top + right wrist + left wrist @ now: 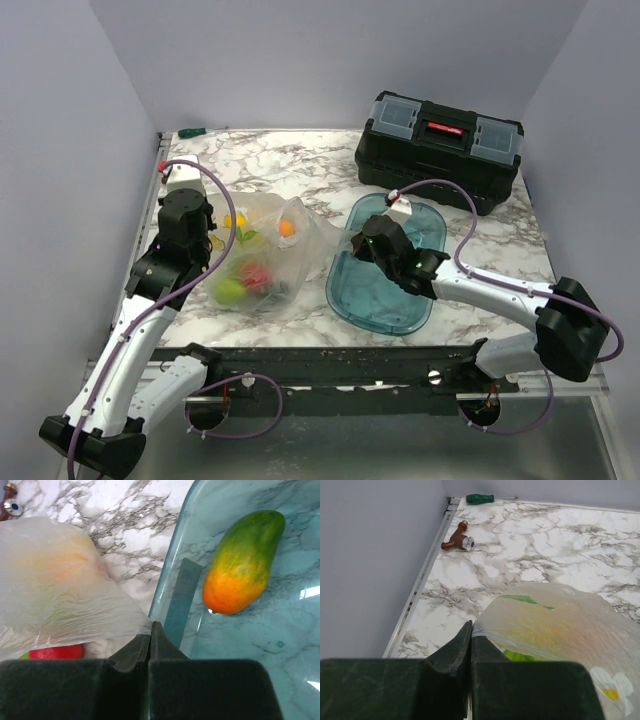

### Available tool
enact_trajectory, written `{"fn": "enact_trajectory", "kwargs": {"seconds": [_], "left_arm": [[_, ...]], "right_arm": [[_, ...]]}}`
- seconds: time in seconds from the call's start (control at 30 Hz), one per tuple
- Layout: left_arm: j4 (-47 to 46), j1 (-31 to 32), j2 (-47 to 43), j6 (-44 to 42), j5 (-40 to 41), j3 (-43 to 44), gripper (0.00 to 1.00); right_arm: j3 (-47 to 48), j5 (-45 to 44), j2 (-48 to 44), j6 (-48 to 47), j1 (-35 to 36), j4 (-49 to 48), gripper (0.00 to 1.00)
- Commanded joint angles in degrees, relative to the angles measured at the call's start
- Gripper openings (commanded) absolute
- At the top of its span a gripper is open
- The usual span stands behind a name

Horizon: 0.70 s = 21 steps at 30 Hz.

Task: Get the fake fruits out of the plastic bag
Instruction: Adjust the plastic bag at the center of the board.

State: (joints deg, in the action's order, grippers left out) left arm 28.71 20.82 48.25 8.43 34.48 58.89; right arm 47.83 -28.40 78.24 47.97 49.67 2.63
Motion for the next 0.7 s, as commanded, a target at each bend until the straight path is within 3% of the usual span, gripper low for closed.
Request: {"fn": "enact_trajectory", "kwargs": {"seconds": [0.0,0.13,0.3,0.47,0.67], "left_arm": [[-2.2,-1.57,-1.34,0.3,2.67,-0.36,0.0],[-2.21,-1.57,-0.93,-0.15,-1.46,-0.19,0.0],[-3.86,-2.33,-2.13,-1.9,7.26,-0.81,0.0],[-3.29,-4.43,-1.86,-0.71,7.24,-0.41,0.0],[-2.93,-4.82,-1.23,0.19,1.47,-0.3,0.0]], "right_arm": [[-0.13,1.7,-0.7,0.25,0.3,-1.1,0.01],[0.72,2.65,0.72,-0.63,0.25,-1.26,0.01],[-0.56,1.1,-1.95,-0.71,-1.33,1.21,0.01],[-3.61,3.19,-5.9,-0.88,-4.04,0.53,0.01],[-2.54,10.29,-2.91,-0.49,-4.58,-1.25,0.01]]}}
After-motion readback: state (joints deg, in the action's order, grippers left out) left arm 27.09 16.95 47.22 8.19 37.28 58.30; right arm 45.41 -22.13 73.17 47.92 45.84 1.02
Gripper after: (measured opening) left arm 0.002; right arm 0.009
